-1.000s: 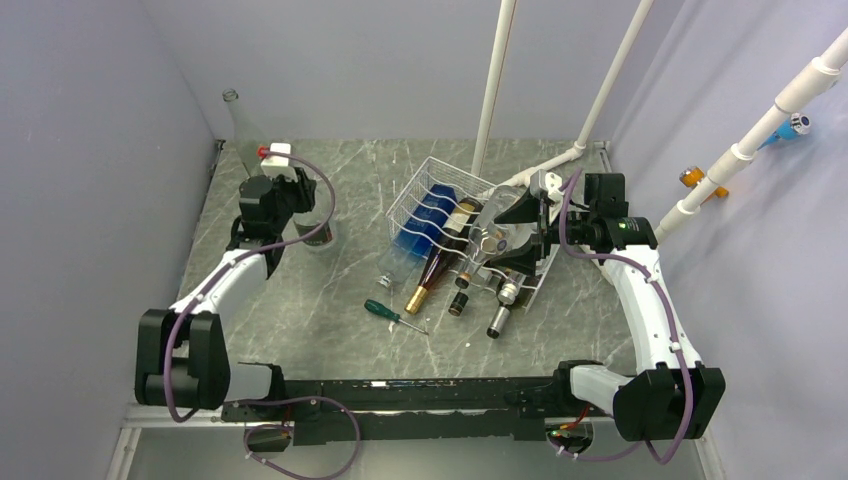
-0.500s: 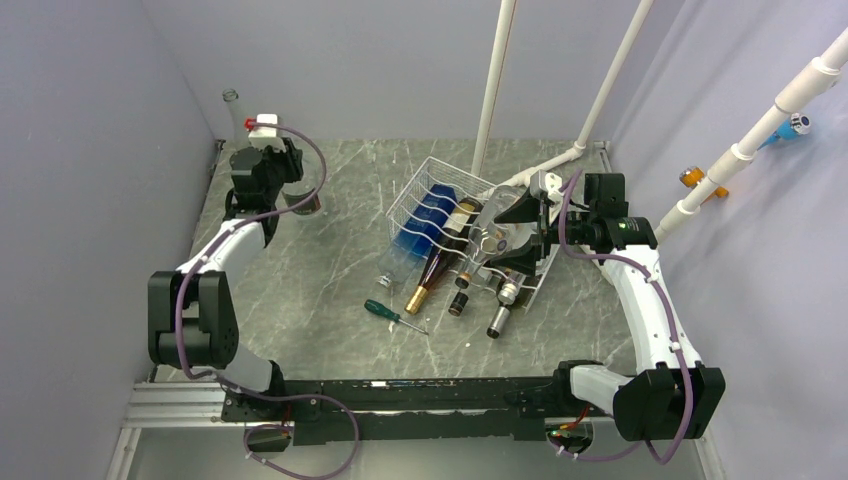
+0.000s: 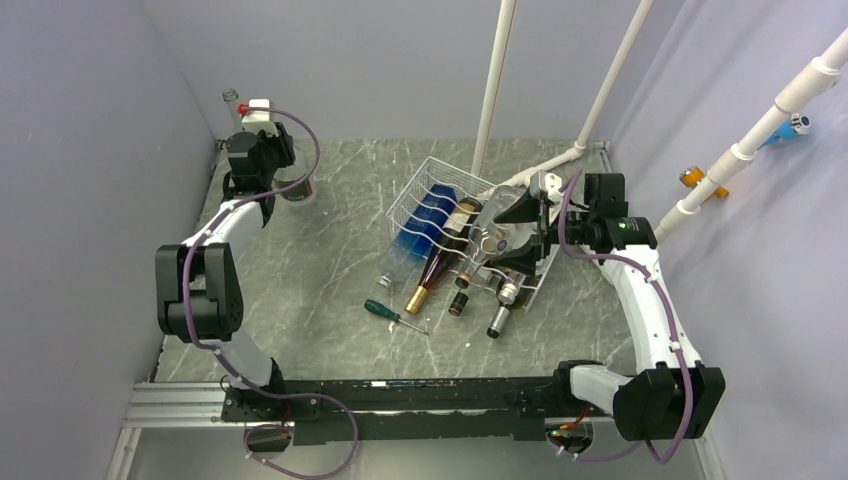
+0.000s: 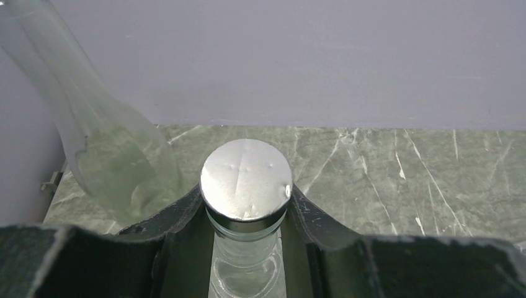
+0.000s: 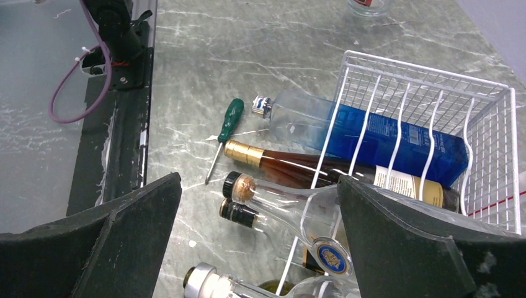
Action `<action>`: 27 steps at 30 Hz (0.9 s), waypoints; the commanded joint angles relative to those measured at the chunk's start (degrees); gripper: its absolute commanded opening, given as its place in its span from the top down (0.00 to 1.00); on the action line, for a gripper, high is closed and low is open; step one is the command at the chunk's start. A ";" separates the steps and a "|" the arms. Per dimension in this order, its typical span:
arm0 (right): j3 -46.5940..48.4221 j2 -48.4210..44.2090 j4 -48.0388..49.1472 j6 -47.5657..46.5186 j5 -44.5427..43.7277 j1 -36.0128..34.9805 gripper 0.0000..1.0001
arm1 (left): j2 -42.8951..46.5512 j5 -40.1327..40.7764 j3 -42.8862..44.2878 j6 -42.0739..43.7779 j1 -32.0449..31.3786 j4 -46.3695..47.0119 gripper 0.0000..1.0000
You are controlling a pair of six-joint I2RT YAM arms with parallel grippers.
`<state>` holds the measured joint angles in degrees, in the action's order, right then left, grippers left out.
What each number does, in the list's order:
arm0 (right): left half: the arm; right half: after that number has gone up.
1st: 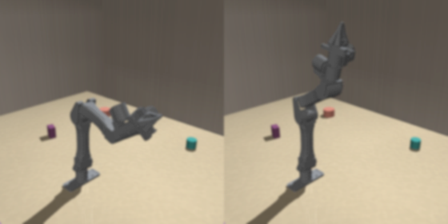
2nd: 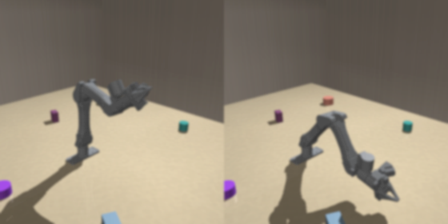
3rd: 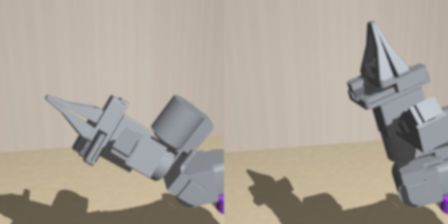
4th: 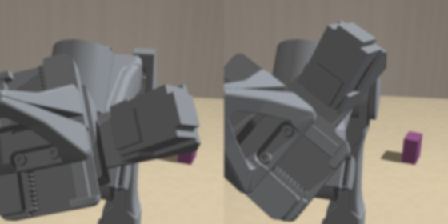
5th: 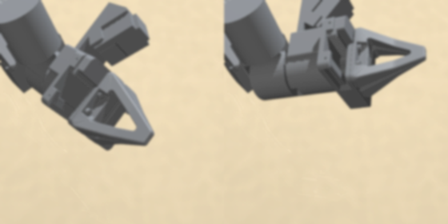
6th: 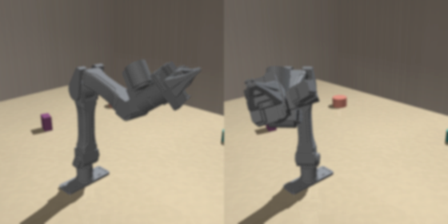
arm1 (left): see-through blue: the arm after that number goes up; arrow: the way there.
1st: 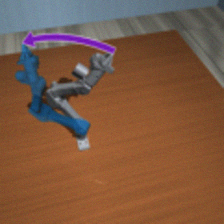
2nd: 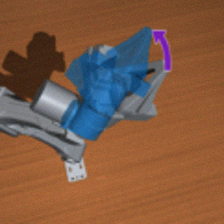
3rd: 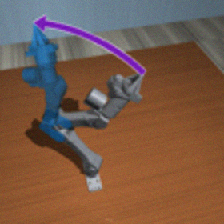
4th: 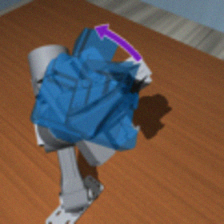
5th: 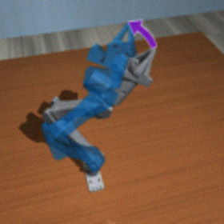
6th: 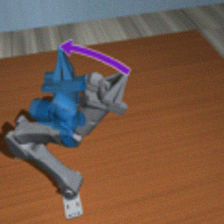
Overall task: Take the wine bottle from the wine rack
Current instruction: Place the wine bottle at the center of the board.
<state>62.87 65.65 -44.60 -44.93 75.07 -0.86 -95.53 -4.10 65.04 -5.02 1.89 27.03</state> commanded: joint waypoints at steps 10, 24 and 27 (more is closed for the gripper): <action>-0.29 0.18 -0.23 -1.75 1.39 0.34 0.00 | -3.42 0.02 11.13 2.73 0.43 13.44 1.00; -0.28 0.54 -0.38 -2.00 1.22 0.34 0.00 | -8.14 -1.11 16.04 3.28 1.12 13.66 1.00; -0.29 0.69 -0.40 -2.09 1.22 0.34 0.00 | -9.06 -1.45 16.91 2.64 1.33 13.74 1.00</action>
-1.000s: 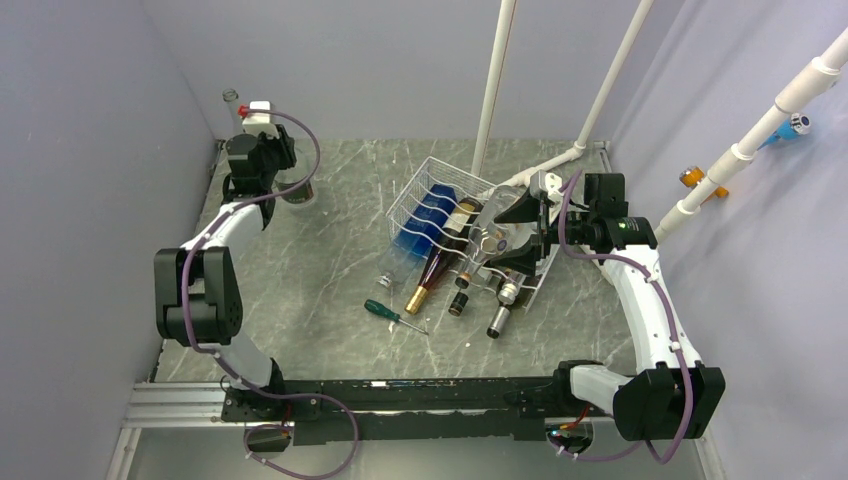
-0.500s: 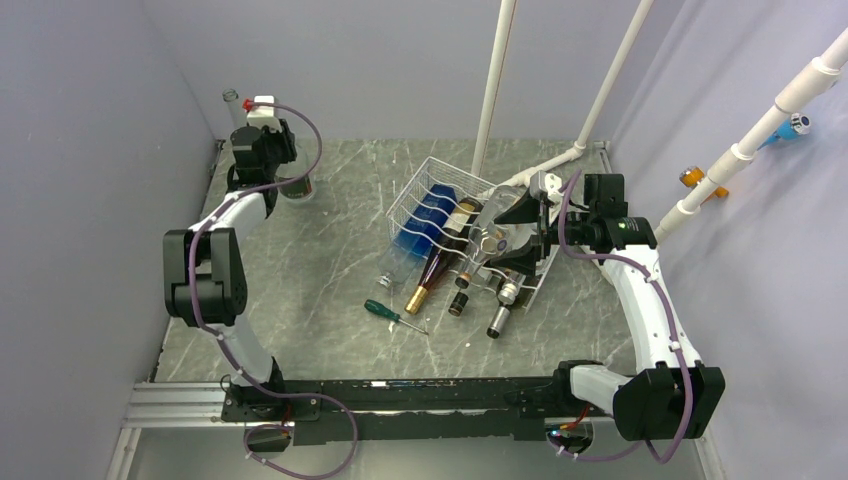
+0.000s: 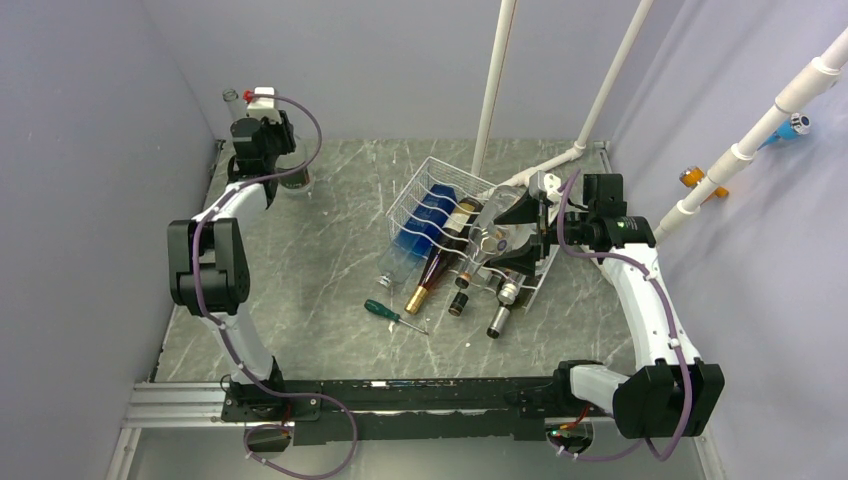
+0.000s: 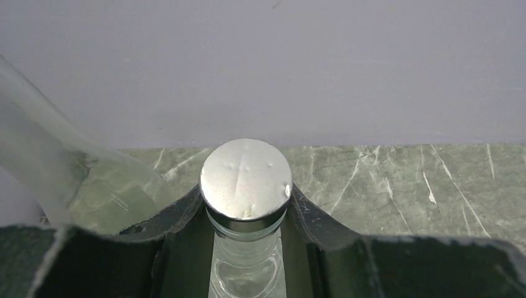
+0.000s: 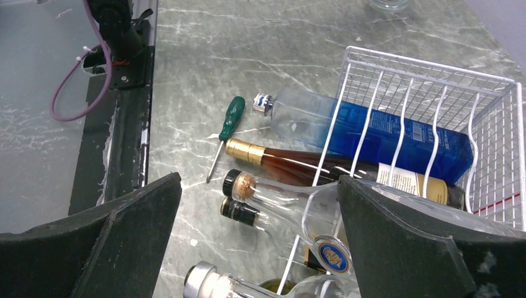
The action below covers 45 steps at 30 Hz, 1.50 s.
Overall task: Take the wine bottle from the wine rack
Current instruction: Place the wine bottle at the center of the board.
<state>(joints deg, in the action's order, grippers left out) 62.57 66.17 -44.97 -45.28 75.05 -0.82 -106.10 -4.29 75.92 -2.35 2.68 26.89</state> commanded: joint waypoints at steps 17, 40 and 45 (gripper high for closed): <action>0.10 0.52 -0.65 -2.53 1.07 0.27 0.00 | -2.56 -2.30 10.38 -0.95 0.64 13.32 1.00; -0.08 0.76 -0.49 -2.62 0.90 0.20 0.00 | -3.41 -0.97 9.31 -3.63 0.61 10.36 0.44; -0.16 0.47 -0.30 -2.54 0.88 0.22 0.00 | -2.13 -1.01 8.87 -4.04 0.64 8.61 0.28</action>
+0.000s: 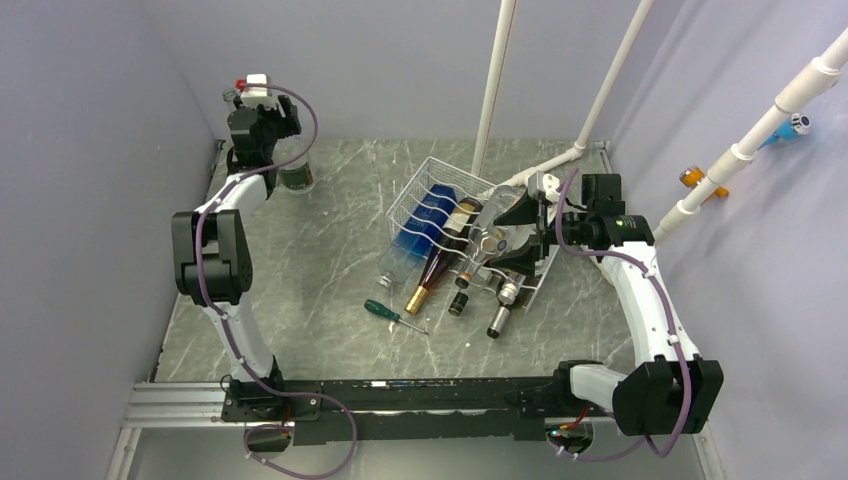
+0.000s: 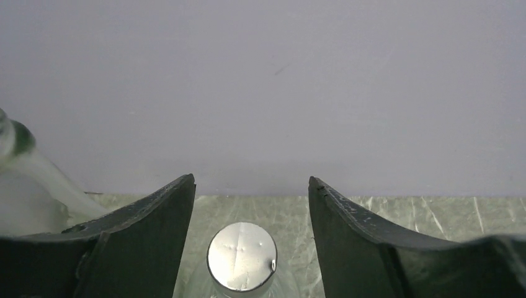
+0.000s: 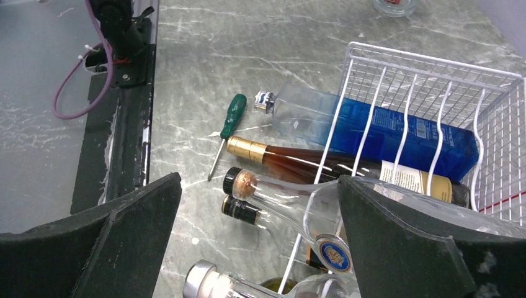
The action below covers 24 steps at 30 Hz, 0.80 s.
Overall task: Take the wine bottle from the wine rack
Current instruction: Place the wine bottle at the center of the board.
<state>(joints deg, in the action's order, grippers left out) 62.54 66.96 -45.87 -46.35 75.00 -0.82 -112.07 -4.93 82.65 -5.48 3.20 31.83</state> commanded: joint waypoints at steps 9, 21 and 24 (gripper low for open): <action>-0.45 -0.91 0.95 -1.29 0.84 0.20 0.00 | 10.29 0.31 -2.25 -1.62 0.14 1.13 0.06; -1.02 -1.97 1.31 -1.46 0.61 0.29 0.00 | 24.29 -1.01 -9.15 -6.77 0.72 -8.98 0.01; -1.02 -2.12 1.13 -1.72 0.75 0.29 0.00 | 27.55 -3.13 -10.60 -9.38 0.98 -13.46 0.00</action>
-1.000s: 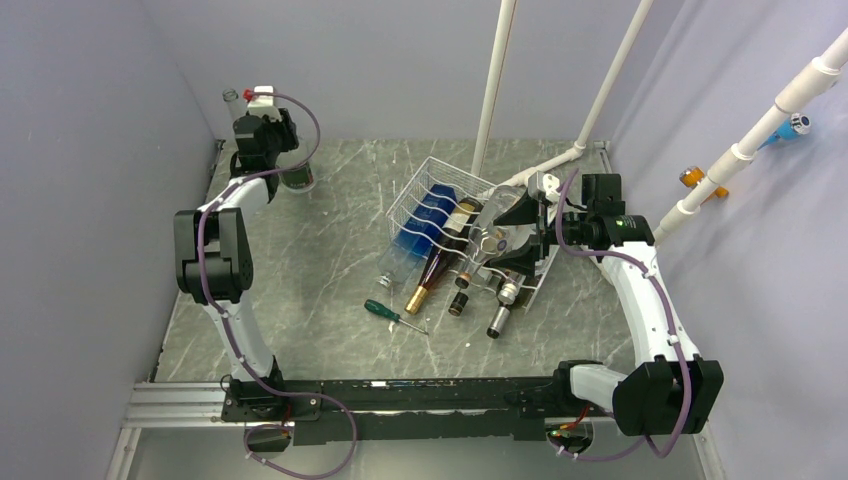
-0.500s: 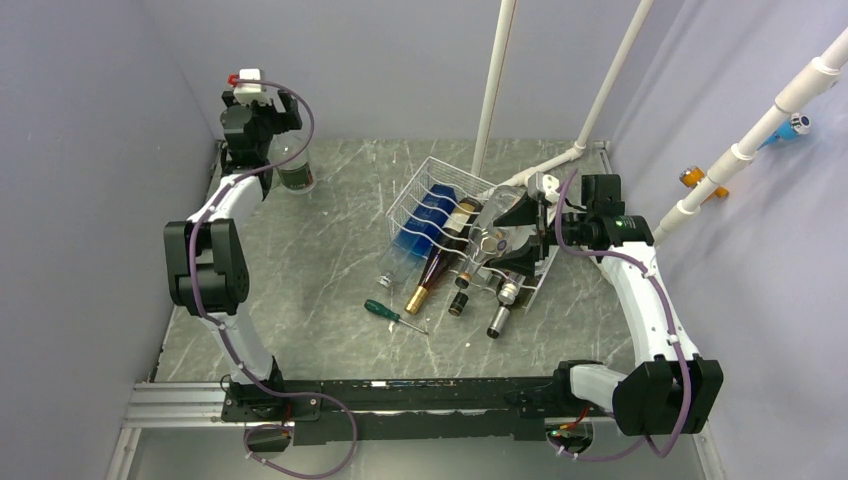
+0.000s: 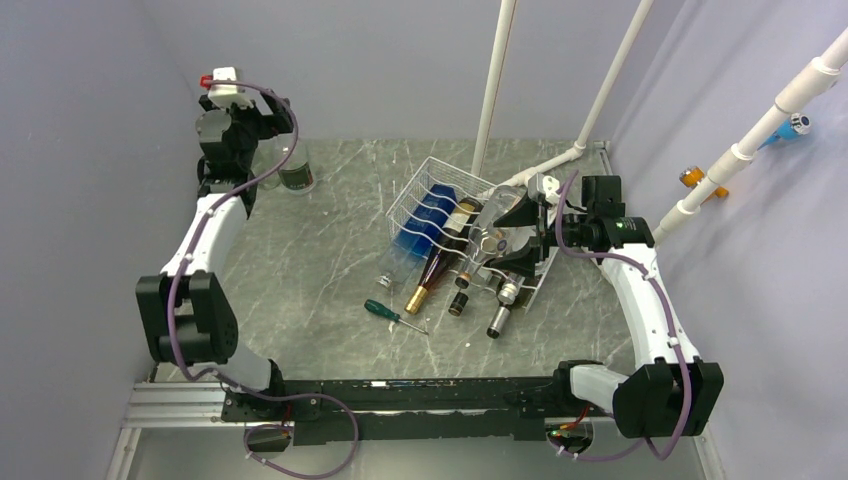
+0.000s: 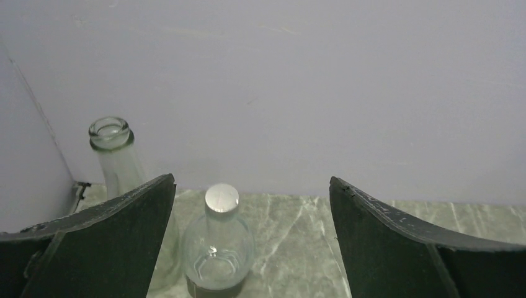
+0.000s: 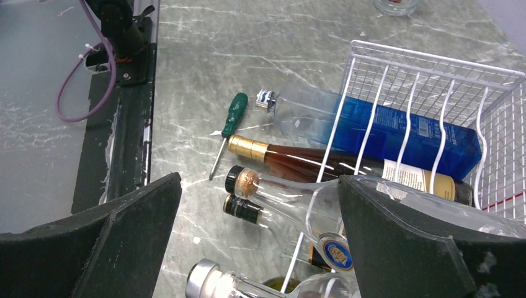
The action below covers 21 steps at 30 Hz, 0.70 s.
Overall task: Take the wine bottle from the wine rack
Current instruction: Place the wine bottle at the center of the board.
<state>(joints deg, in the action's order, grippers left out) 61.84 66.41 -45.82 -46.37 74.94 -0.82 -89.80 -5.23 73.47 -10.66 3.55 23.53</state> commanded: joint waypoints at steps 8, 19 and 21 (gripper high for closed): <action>-0.41 -1.95 0.97 -2.05 0.92 0.31 0.00 | 12.54 -6.69 -3.90 -10.39 0.62 -15.23 0.00; -0.61 -2.52 0.83 -2.53 1.35 0.56 0.00 | 21.97 -16.74 -10.08 -17.67 0.66 -21.39 0.00; -0.67 -2.59 0.82 -2.58 1.34 0.60 0.00 | 23.13 -17.43 -9.98 -18.36 0.66 -24.13 0.00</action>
<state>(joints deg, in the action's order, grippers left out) 61.60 65.43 -45.84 -47.16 74.98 -0.54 -70.15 -18.39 63.55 -25.85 4.05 3.44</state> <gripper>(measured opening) 0.994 0.995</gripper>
